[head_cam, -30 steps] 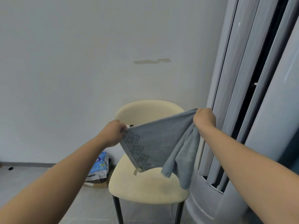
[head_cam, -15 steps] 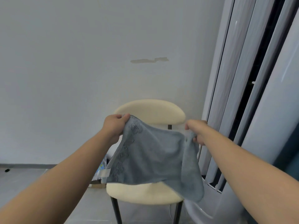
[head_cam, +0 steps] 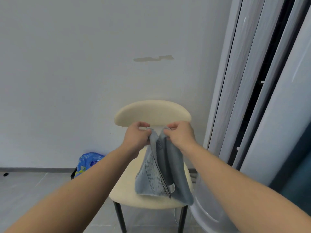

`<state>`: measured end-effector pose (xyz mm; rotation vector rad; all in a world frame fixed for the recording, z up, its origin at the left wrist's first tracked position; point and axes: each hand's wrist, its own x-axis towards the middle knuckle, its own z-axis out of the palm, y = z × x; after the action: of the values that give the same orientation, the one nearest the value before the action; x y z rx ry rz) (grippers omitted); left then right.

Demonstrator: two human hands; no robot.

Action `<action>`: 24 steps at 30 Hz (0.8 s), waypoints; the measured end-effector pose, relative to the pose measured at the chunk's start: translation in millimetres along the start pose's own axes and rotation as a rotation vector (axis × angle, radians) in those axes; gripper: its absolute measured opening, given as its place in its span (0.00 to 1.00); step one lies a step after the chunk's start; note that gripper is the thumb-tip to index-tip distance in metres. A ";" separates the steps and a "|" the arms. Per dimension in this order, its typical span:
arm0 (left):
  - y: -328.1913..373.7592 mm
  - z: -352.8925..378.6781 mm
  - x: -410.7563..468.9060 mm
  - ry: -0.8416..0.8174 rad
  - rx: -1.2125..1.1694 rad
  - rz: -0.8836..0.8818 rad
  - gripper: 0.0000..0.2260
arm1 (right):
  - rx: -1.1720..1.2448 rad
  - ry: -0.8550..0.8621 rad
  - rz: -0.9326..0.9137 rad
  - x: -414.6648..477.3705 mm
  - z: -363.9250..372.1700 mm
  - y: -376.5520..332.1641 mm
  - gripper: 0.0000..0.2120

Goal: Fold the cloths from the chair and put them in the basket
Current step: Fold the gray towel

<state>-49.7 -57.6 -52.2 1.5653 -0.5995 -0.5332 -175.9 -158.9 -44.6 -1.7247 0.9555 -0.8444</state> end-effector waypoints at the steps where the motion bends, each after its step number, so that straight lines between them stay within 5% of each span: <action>1: -1.1 0.4 -3.1 -0.011 0.011 0.020 0.07 | -0.036 -0.002 -0.035 -3.1 3.2 0.8 0.03; 9: -7.2 -0.6 -13.8 -0.026 0.055 0.052 0.07 | -0.206 0.017 -0.158 -21.7 14.0 -1.0 0.05; 16: -4.9 -2.9 -13.6 -0.014 0.015 0.017 0.03 | 0.036 -0.113 -0.089 -22.2 18.9 6.9 0.04; 21: -3.2 -12.9 -17.6 -0.066 -0.040 0.001 0.15 | 0.261 -0.300 0.059 -28.5 12.9 2.2 0.21; 24: -2.9 -15.8 -19.0 -0.070 -0.011 0.006 0.16 | 0.439 -0.363 0.151 -31.3 9.2 -0.9 0.22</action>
<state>-53.5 -33.1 -54.2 1.5390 -0.6526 -0.5880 -182.0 -127.3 -50.1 -1.3448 0.5924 -0.5634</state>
